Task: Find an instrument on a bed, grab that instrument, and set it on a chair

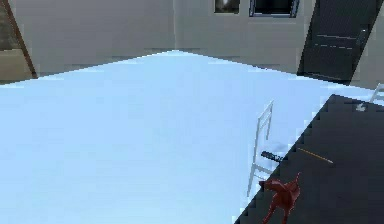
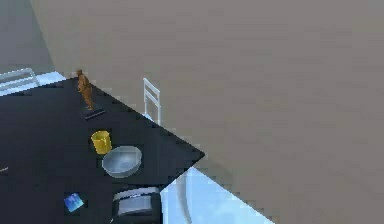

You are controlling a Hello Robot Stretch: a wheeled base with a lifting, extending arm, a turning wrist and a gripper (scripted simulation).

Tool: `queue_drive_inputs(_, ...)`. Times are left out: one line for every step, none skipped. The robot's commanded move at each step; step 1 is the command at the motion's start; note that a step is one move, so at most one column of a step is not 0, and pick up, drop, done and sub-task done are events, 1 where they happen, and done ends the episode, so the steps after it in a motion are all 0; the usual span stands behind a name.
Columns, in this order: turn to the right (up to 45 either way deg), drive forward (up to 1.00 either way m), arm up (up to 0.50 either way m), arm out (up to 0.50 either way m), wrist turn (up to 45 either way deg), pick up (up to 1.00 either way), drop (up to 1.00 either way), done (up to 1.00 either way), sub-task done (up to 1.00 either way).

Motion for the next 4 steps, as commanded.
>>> queue_drive_inputs(0.0, 0.00, -0.32, 0.00, 0.0, 0.00, 0.00, 0.00, 0.00)
queue_drive_inputs(0.0, 0.00, 0.00, 0.00, 0.0, 0.00, 1.00, 0.00, 0.00)
queue_drive_inputs(0.0, 0.00, 0.10, 0.00, 0.0, 0.00, 0.00, 0.00, 0.00)
queue_drive_inputs(0.0, 0.00, 0.00, -0.08, 0.0, 0.00, 0.00, 0.00, 0.00)
